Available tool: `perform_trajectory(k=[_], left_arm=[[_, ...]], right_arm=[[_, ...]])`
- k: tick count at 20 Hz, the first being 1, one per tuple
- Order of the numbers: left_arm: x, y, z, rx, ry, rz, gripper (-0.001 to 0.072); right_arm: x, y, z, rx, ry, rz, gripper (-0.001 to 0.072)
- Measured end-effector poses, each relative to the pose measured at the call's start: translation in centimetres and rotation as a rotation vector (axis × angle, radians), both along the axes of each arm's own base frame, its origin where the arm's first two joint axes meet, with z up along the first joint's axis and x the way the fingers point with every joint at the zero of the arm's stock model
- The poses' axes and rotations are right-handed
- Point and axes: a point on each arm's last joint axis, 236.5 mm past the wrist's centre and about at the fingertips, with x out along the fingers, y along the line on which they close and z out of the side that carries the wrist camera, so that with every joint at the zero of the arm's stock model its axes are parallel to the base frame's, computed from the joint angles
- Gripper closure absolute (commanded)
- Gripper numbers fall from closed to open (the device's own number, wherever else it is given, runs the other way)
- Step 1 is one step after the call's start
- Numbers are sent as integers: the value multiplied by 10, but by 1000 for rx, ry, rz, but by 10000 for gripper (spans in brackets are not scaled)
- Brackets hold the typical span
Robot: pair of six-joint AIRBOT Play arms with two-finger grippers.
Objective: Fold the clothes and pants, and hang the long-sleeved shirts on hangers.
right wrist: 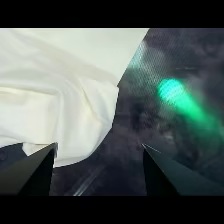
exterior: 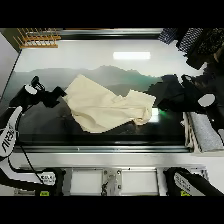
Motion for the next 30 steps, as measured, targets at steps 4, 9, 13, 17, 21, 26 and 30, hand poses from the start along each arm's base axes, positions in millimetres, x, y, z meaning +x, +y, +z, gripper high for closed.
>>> perform_trajectory(k=[4,9,13,17,21,26,30], left_arm=[[16,-15,-13,-18,14,-32,701],[30,-18,-8,-28,2,-48,702],[41,-19,13,-25,-36,-60,702],[62,-17,87,14,-197,-85,702],[68,-16,262,135,-564,-149,702],[-22,-36,458,284,-948,-229,702],[-114,-55,517,345,-1085,-269,702]], right_arm=[[-1,8,-41,67,127,-29,137],[-7,31,-89,140,260,-35,148],[-2,52,-104,167,277,-30,704],[33,49,-64,143,134,-20,701],[85,23,86,58,-226,10,701],[53,3,322,-77,-741,11,702],[-15,3,422,-149,-988,-2,702]])
